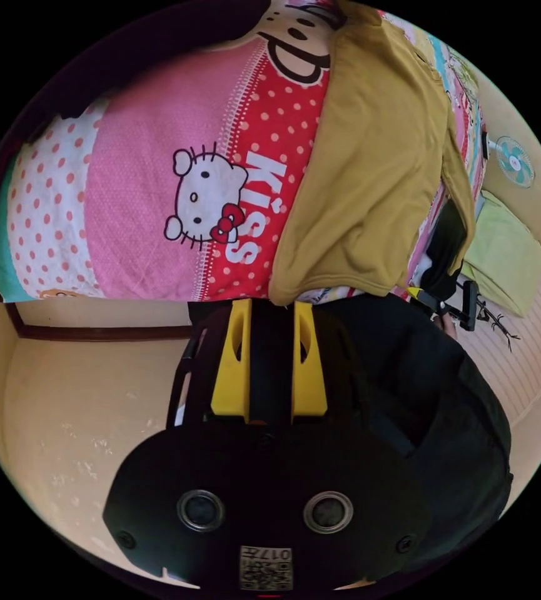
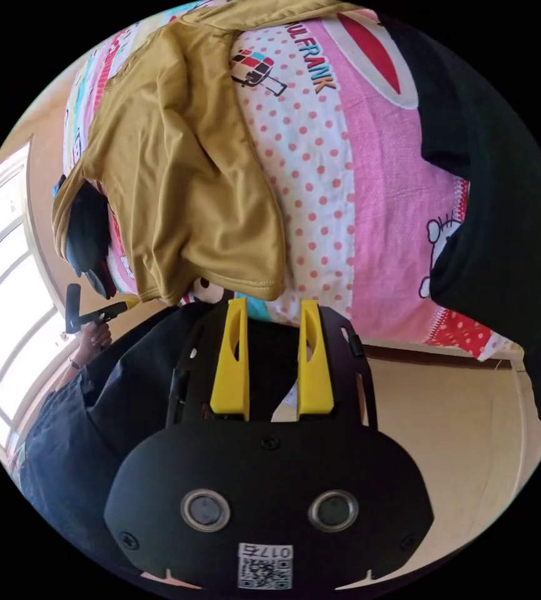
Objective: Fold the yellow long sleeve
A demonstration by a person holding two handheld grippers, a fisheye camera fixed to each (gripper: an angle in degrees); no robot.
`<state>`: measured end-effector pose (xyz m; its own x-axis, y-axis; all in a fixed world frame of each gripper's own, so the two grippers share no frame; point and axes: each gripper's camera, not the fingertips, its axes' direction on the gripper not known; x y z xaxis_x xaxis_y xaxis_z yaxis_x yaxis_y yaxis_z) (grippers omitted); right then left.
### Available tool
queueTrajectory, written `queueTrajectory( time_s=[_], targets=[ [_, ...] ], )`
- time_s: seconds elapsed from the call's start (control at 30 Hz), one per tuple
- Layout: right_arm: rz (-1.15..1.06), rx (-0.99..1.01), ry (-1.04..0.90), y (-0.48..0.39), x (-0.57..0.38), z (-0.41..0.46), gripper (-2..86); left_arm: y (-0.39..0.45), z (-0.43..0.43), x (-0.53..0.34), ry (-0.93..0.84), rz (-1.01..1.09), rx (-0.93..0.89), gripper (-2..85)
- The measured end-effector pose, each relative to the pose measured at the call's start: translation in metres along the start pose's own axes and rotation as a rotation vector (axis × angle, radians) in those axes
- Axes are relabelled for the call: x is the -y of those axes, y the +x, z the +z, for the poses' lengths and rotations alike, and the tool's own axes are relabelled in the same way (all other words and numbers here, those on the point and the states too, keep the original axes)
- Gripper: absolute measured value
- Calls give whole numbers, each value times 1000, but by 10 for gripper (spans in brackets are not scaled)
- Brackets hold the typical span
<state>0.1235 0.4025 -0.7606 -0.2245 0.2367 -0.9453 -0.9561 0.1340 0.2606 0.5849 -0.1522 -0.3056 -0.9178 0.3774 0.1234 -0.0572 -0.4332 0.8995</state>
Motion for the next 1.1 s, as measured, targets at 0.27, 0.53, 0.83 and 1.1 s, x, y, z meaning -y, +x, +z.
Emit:
queueTrajectory(
  time_s=[0.27, 0.53, 0.83, 1.1],
  targets=[
    [123, -11, 16, -2, 26, 4, 118, 5, 30, 6, 88, 6, -221, 106],
    [105, -13, -38, 1, 14, 14, 49, 20, 40, 24, -15, 37, -244, 41],
    [56, -138, -67, 39, -60, 20, 39, 5, 44, -22, -155, 214, -73, 28],
    [205, -6, -55, 75, -66, 31, 78, -5, 70, 0, -230, -119, 14, 79]
  ],
)
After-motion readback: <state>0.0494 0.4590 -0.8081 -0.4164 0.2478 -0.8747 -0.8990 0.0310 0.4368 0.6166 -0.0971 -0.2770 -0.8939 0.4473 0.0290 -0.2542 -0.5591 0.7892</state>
